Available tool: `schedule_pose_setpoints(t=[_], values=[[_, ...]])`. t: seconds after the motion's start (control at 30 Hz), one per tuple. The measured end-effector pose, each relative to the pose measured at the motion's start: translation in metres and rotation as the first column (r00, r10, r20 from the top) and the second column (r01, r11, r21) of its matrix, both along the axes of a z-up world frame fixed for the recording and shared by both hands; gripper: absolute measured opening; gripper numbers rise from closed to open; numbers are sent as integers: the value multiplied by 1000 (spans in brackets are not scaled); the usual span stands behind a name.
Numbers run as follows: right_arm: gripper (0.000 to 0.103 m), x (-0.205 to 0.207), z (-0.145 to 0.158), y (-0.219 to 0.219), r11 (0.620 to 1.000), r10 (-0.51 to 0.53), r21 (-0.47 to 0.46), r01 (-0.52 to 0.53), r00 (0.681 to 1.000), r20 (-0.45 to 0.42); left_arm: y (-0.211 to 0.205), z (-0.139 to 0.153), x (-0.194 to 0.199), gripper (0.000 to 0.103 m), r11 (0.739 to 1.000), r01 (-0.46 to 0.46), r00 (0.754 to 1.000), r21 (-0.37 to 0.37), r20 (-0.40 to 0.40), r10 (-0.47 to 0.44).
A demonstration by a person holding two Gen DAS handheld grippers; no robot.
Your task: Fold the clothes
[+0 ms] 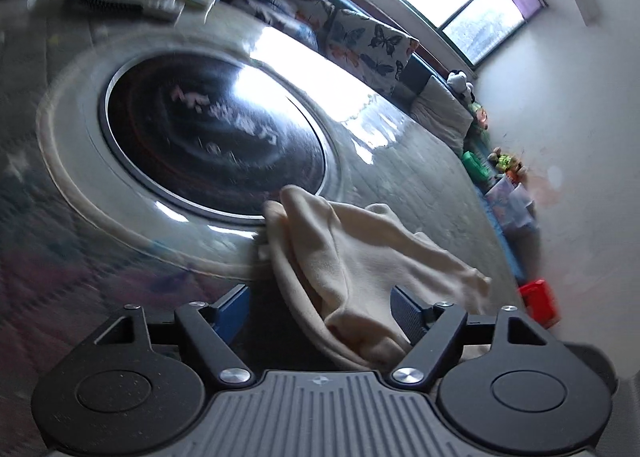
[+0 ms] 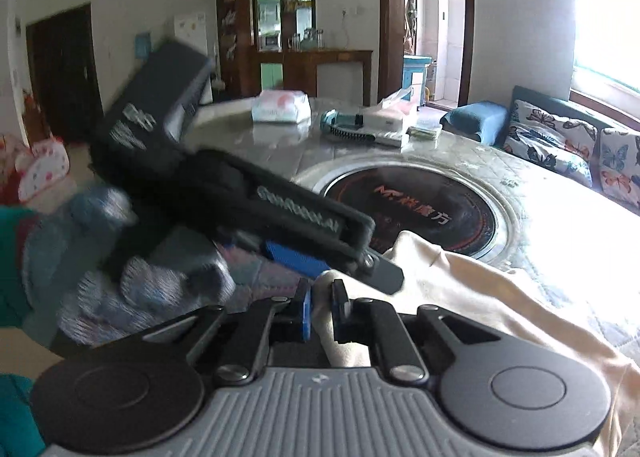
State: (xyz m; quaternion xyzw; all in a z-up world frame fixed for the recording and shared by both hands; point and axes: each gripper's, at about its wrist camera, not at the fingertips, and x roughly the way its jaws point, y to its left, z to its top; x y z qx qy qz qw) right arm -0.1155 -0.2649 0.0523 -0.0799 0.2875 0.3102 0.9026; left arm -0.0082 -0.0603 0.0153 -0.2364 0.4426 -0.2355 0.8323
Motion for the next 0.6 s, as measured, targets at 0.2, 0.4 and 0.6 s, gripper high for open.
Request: schedule_pose_setpoints(t=[0.2,0.4,0.6], values=[[8,-9,1,-5,1000,22,11,-22,1000,1,4,-15,14,25,995,-35,996,-96,-86,27],[21,-13,2,-17,999,4,32,-3,1000,-2,11,-24,22,17,989,-56,991,-137,-124,39],[36,-9,6,-79,969,-240,64,240,971,-5,8,-18,18,17,996,-31,996,-86,-83,24]])
